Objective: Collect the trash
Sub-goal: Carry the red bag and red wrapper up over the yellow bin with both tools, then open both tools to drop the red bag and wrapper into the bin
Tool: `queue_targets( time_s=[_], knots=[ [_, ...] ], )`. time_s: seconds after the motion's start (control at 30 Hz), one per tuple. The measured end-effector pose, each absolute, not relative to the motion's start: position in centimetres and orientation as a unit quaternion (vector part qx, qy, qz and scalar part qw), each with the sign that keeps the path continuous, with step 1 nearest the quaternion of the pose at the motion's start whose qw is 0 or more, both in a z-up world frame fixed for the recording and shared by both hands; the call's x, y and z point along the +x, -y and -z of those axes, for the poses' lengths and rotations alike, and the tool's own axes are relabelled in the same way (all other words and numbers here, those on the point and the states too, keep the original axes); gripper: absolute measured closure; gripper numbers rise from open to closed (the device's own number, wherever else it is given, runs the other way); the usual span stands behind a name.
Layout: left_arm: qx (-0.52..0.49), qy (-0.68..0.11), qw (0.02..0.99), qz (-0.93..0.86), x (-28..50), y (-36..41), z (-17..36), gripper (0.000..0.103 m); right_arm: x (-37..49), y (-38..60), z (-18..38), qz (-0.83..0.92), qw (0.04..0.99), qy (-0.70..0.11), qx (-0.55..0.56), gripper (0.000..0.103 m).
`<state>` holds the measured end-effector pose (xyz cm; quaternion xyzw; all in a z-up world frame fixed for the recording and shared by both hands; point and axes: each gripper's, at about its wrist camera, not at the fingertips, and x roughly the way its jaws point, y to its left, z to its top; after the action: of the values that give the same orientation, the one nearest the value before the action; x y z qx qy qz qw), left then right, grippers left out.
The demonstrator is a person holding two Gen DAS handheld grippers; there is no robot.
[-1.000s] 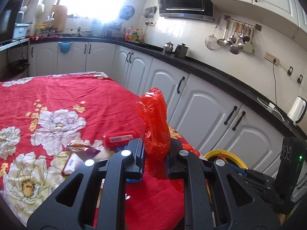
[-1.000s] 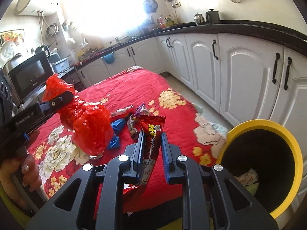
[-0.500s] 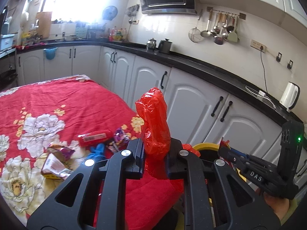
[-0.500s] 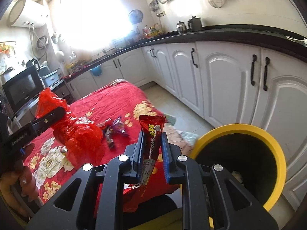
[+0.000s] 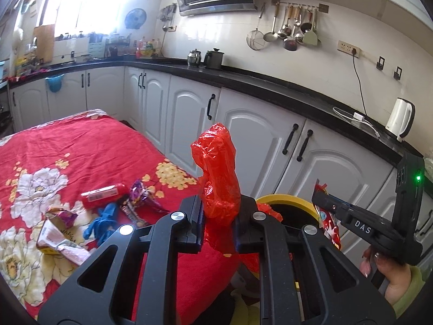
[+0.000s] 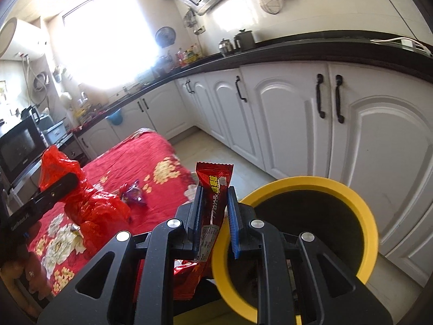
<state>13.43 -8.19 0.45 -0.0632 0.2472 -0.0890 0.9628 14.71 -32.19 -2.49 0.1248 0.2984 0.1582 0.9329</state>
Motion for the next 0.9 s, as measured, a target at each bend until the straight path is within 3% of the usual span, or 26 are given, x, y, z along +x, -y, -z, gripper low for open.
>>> queue_targets(
  time_s=[0.9],
  knots=[
    [-0.008, -0.274, 0.950, 0.150, 16.4, 16.7, 2.3, 0.093, 15.2, 39.5, 4.8, -0.085, 0.937, -0.293, 0.169, 0.086]
  ],
)
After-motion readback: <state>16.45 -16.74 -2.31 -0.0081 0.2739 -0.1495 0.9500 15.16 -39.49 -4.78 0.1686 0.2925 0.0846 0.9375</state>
